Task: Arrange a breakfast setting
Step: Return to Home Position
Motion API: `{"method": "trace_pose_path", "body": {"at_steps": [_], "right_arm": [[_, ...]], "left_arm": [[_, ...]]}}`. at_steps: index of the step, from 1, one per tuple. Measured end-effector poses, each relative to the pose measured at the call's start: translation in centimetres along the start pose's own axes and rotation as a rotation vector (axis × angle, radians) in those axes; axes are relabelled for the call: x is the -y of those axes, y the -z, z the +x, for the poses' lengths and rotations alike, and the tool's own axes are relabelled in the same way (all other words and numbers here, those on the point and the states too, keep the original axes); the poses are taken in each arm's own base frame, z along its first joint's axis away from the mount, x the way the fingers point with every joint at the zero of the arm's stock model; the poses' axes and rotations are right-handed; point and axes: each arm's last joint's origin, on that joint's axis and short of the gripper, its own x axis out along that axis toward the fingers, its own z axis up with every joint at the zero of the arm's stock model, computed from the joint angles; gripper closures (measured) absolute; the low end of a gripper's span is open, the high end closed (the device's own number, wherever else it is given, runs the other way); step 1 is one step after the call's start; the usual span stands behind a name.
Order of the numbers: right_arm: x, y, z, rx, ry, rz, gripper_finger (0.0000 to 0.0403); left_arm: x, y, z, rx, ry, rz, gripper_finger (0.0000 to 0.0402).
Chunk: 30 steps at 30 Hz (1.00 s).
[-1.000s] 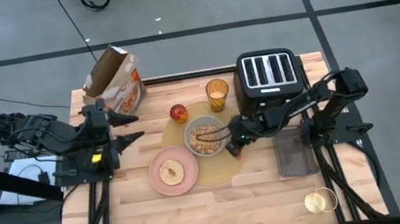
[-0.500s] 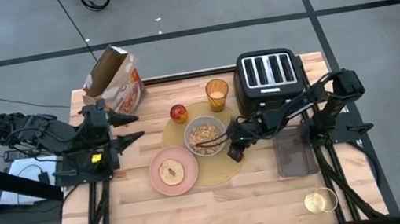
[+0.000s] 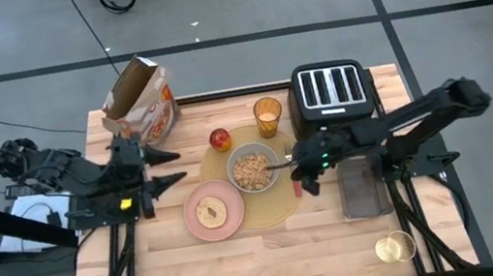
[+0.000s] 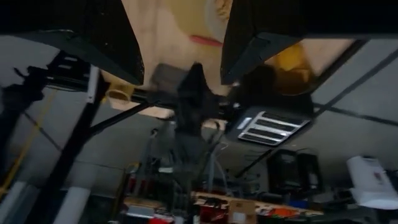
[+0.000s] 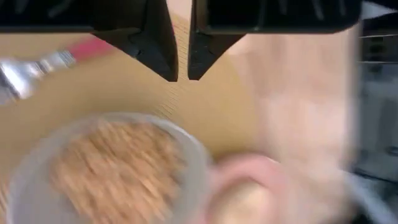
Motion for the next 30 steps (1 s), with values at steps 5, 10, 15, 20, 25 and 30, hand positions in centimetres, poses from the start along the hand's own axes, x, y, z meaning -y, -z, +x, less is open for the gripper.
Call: {"method": "trace_pose_path", "body": {"at_steps": [5,10,15,20,25,30], "right_arm": [[-1.6,-1.4,-5.5,0.201,-0.247,-0.058,0.0396],[-1.8,-1.6,-10.7,0.397,-0.341,-0.099,0.0371],[-1.2,-0.5,-14.9,0.533,-0.335,-0.298,0.0361],[-0.6,-0.2,-16.8,0.692,-0.162,-0.556,0.0362],[-0.5,-0.6,-17.7,0.799,-0.045,-0.568,0.0364],[-0.2,-0.9,-18.2,0.87,0.077,-0.65,0.0362]], "left_arm": [[0.3,1.6,0.9,0.05,0.086,-0.007,0.0211],[0.3,1.1,2.1,0.155,0.259,0.038,0.0288],[-1.4,0.6,3.2,0.174,0.185,0.064,0.0381],[-2.8,0.4,3.6,0.186,0.046,0.081,0.0382],[-3.2,0.6,5.1,0.164,-0.017,0.184,0.0355],[-5.0,1.9,7.0,0.186,-0.098,0.149,0.035]]}}
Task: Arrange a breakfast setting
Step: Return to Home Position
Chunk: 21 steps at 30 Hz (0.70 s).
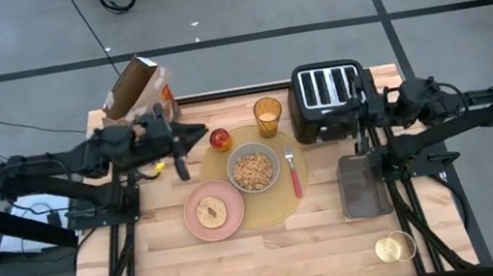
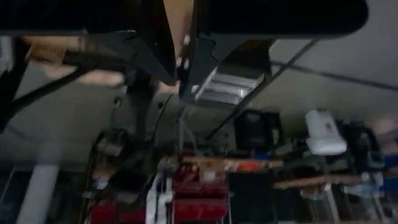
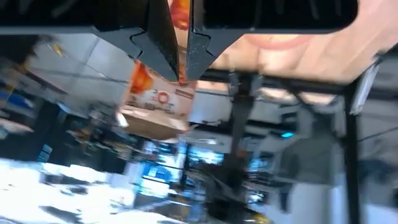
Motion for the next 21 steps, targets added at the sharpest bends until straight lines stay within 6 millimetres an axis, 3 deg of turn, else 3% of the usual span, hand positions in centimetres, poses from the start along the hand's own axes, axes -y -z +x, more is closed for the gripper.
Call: {"method": "trace_pose_path", "body": {"at_steps": [5,9,13,17,21], "right_arm": [[0.0,1.1,-2.3,0.055,-0.083,-0.021,0.0364],[0.1,2.5,-4.7,0.121,-0.081,0.004,0.0363],[-0.1,4.5,-6.7,0.186,-0.101,0.031,0.0364],[-0.6,7.1,-7.6,0.222,-0.137,0.074,0.0363],[-1.2,8.9,-6.8,0.169,-0.165,0.13,0.0363]], "left_arm": [[-1.0,4.0,-0.1,-0.022,-0.021,0.018,0.0349],[-1.5,6.9,-1.1,-0.046,-0.033,0.032,0.0349],[-2.0,8.6,-3.1,-0.024,-0.017,0.034,0.0349],[-2.5,11.7,-4.7,0.022,0.029,0.095,0.0349],[-3.0,15.0,-6.5,0.126,0.164,0.039,0.0349]]}}
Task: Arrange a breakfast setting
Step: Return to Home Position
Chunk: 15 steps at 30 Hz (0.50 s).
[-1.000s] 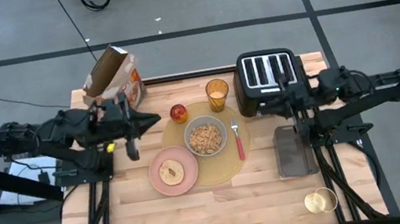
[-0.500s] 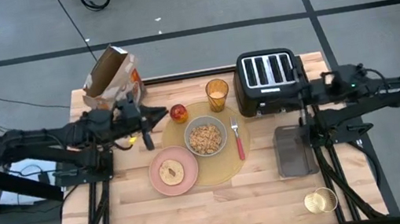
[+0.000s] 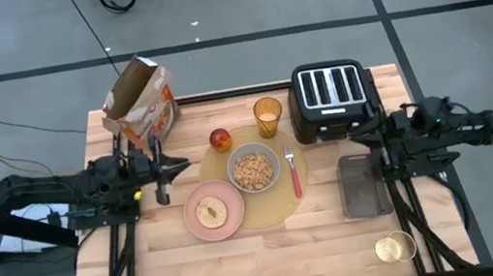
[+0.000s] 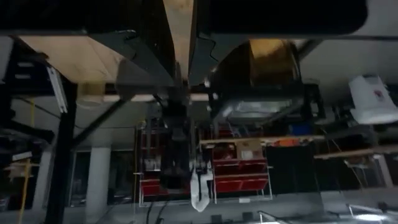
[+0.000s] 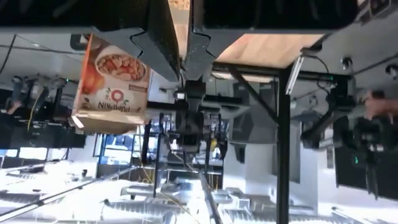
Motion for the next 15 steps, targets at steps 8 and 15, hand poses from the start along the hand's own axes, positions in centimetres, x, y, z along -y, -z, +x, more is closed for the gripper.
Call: {"method": "trace_pose_path", "body": {"at_steps": [8,15], "right_arm": [[-0.4,5.0,1.6,0.053,0.011,0.016,0.0364],[-0.8,9.2,1.8,-0.117,0.005,0.155,0.0364]], "left_arm": [[-0.4,5.7,-3.7,0.071,0.008,-0.12,0.0349],[-0.6,7.5,-4.9,-0.044,-0.03,-0.136,0.0349]]}}
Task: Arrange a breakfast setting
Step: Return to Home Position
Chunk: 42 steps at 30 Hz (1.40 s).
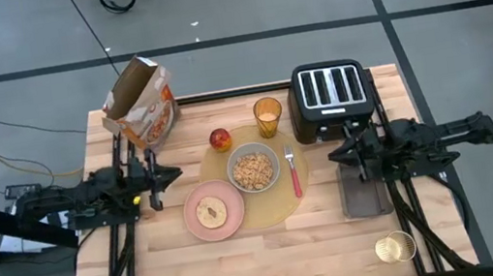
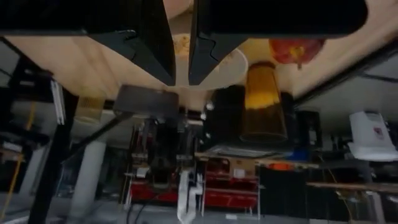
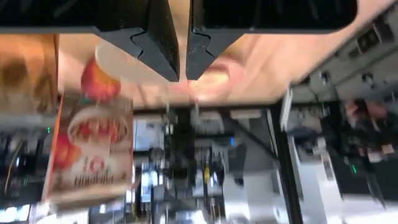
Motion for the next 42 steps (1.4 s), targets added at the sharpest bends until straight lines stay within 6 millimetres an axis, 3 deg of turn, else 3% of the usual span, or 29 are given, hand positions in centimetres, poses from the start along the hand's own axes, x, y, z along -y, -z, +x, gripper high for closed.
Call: {"method": "trace_pose_path", "body": {"at_steps": [7,15,42], "right_arm": [[0.0,0.32,0.11,-0.036,-0.008,-0.144,0.0366],[0.01,0.38,0.14,-0.043,-0.004,-0.048,0.0366],[0.01,0.33,0.15,-0.038,-0.004,-0.052,0.0367]], "left_arm": [[-0.09,0.09,0.04,-0.016,-0.029,0.048,0.0349],[-0.11,0.09,0.1,-0.014,-0.04,0.049,0.0349],[-0.09,-0.11,0.12,0.014,-0.039,0.044,0.0349]]}}
